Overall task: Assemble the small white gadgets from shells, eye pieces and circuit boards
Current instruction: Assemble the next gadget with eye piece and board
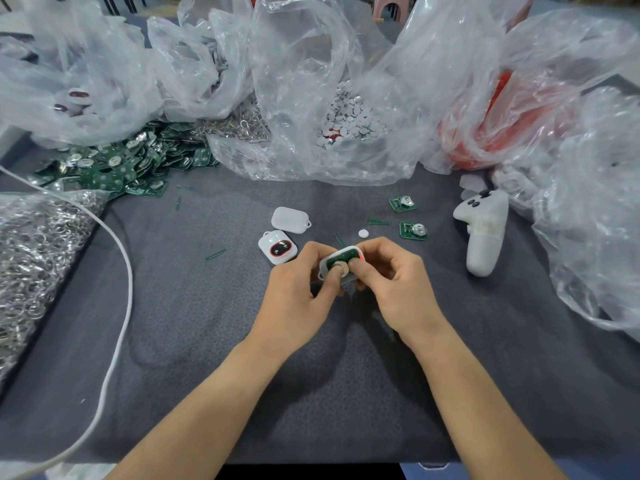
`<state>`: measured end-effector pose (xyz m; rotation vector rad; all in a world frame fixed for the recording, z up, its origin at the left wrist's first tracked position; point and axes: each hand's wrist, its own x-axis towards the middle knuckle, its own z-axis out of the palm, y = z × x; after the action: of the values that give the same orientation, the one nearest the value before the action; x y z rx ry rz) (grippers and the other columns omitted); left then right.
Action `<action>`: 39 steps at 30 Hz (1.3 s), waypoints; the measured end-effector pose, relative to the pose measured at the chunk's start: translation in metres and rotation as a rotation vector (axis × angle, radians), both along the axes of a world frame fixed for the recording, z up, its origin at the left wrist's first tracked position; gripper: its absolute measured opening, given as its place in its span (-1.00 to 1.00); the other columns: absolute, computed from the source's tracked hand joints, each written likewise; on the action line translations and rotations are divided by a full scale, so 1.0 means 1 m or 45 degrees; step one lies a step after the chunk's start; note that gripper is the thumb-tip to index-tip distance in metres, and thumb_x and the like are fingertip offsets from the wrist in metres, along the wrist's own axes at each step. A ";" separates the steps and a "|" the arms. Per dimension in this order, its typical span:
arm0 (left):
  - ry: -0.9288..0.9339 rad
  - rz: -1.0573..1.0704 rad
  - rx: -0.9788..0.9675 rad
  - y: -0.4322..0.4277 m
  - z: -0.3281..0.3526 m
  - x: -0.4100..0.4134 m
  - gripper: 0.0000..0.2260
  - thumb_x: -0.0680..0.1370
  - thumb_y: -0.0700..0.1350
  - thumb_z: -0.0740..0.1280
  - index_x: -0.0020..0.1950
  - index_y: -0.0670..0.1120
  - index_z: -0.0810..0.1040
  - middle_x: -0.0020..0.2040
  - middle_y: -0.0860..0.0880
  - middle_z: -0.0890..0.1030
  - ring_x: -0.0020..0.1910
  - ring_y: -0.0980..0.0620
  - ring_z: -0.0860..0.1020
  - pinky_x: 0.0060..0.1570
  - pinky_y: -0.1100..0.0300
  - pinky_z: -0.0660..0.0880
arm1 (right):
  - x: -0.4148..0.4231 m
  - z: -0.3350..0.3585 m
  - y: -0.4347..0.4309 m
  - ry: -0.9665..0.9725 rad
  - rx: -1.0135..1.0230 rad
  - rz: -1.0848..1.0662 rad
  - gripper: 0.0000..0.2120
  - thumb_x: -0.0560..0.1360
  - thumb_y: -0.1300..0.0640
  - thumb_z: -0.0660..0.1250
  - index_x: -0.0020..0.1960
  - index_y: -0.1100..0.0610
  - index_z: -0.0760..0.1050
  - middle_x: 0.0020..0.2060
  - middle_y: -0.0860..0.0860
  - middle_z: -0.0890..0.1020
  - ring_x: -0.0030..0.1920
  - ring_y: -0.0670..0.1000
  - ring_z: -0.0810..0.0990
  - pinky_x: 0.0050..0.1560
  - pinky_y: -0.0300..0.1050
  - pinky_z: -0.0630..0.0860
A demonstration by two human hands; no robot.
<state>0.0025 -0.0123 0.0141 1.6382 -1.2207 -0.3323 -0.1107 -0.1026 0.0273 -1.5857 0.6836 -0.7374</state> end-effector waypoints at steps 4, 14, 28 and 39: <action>-0.019 0.010 -0.008 0.000 -0.001 0.001 -0.92 0.55 -0.23 0.33 0.01 -0.07 0.52 -0.25 0.10 0.63 -0.31 0.19 0.62 -0.28 0.39 0.48 | 0.002 0.001 0.003 0.014 0.010 -0.028 -0.83 0.51 0.36 0.32 -0.11 0.11 0.56 -0.25 0.01 0.65 -0.26 -0.14 0.59 -0.24 -0.29 0.52; 0.151 0.116 -0.063 0.001 0.000 0.006 -0.80 0.55 -0.11 0.31 0.17 0.02 0.50 -0.04 0.14 0.62 -0.26 0.12 0.63 -0.21 0.23 0.57 | 0.014 0.002 -0.002 -0.013 0.001 -0.032 -0.87 0.49 0.30 0.37 -0.06 0.09 0.59 -0.19 -0.03 0.69 -0.21 -0.14 0.64 -0.22 -0.34 0.51; -0.602 0.744 0.369 -0.007 0.041 0.216 -0.74 0.55 -0.22 0.24 0.23 -0.19 0.51 0.18 -0.16 0.54 0.19 -0.11 0.47 0.19 0.13 0.33 | 0.051 0.007 -0.036 0.462 -0.284 0.502 -0.75 0.48 0.23 0.39 -0.05 -0.14 0.60 -0.28 -0.04 0.63 -0.27 -0.01 0.58 -0.17 -0.26 0.48; -0.907 0.999 0.691 -0.050 0.087 0.357 -0.75 0.56 -0.26 0.16 0.19 -0.26 0.49 0.18 -0.27 0.50 0.16 -0.26 0.46 0.12 -0.06 0.43 | 0.063 -0.012 -0.032 0.282 -0.450 0.338 -0.65 0.46 0.32 0.40 -0.08 -0.17 0.58 -0.19 -0.16 0.57 -0.42 -0.05 0.49 -0.33 -0.37 0.36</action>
<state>0.3597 -0.0625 0.1012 2.6960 -0.8842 0.5029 -0.0482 -0.1348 0.0148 -2.0581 0.5035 -0.5073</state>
